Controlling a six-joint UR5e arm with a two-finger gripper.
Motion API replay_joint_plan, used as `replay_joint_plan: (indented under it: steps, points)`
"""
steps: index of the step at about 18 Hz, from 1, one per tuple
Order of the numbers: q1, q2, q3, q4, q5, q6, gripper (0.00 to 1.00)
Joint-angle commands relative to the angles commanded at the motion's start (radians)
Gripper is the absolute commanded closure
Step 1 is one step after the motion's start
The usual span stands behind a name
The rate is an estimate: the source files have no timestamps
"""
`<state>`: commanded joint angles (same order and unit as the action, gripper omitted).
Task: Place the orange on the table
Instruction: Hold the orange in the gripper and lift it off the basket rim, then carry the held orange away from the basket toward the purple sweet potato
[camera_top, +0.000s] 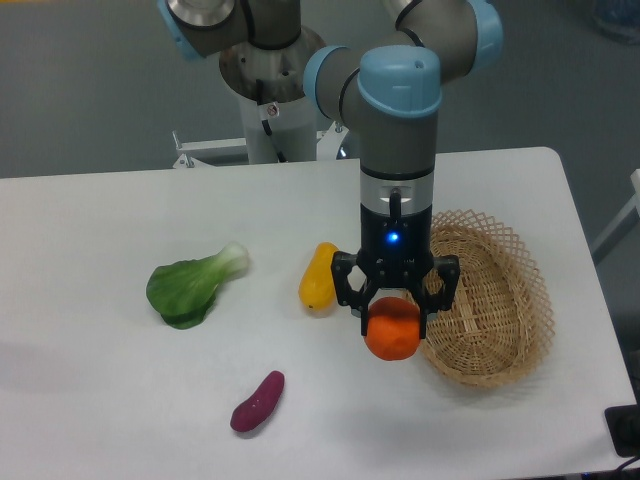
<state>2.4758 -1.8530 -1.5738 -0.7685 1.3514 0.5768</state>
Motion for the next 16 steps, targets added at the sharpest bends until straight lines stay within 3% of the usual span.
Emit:
replay_joint_plan:
  steps: [9,12,16]
  points:
    - [-0.003,-0.006,-0.015,0.0,0.009,-0.002,0.47]
    - [-0.017,-0.012,-0.038,-0.002,0.069,-0.005,0.47]
    - [-0.086,-0.069,-0.045,0.0,0.204,-0.014,0.47]
